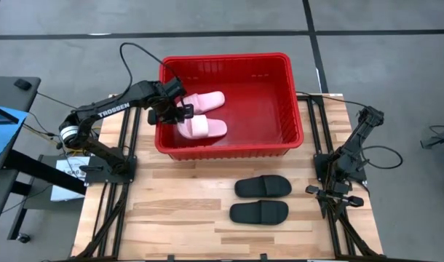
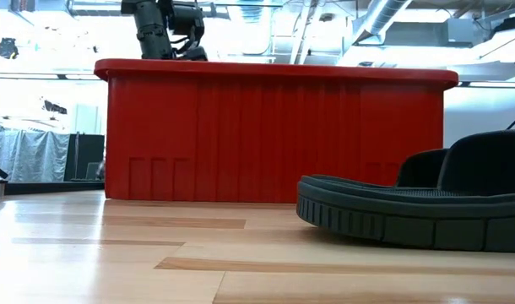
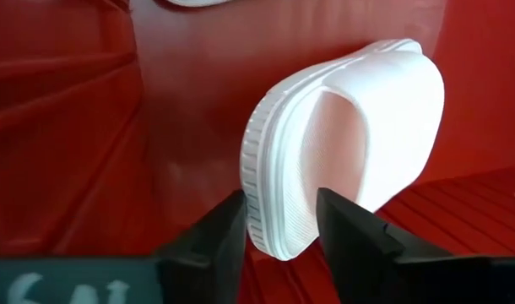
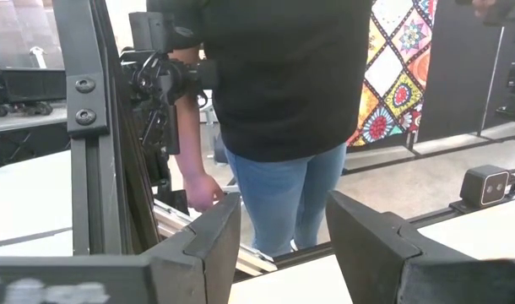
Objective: Pick and place slides into bin
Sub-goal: Put the pink slide into the red bin, then put the top black slide into the red bin
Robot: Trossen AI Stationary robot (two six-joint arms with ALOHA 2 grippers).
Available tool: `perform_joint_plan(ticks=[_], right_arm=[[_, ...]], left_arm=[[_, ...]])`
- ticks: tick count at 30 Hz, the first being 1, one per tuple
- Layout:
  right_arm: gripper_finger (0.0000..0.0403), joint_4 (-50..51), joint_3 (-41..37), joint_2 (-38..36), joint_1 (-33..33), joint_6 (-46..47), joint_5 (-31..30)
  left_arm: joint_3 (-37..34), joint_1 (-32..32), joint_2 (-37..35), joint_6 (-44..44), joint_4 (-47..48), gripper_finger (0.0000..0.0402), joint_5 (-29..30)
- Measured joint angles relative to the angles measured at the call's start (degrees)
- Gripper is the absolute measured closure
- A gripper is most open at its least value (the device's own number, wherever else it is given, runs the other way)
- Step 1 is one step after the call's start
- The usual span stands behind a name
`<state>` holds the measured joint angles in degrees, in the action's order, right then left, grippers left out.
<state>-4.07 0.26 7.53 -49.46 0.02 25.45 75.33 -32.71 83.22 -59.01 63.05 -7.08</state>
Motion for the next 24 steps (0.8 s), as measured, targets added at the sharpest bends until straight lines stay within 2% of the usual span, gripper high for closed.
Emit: perform_joint_plan(ticks=[16,24], right_arm=[[0.0236,0.0,0.0,0.0,0.0,0.0,0.0],[0.0236,0.0,0.0,0.0,0.0,0.0,0.0]], left_arm=[[0.1,0.0,-1.1,3.7,0.4,0.0224,1.8],[0.1,-0.1,-1.1,4.8,0.4,0.0218,1.5]])
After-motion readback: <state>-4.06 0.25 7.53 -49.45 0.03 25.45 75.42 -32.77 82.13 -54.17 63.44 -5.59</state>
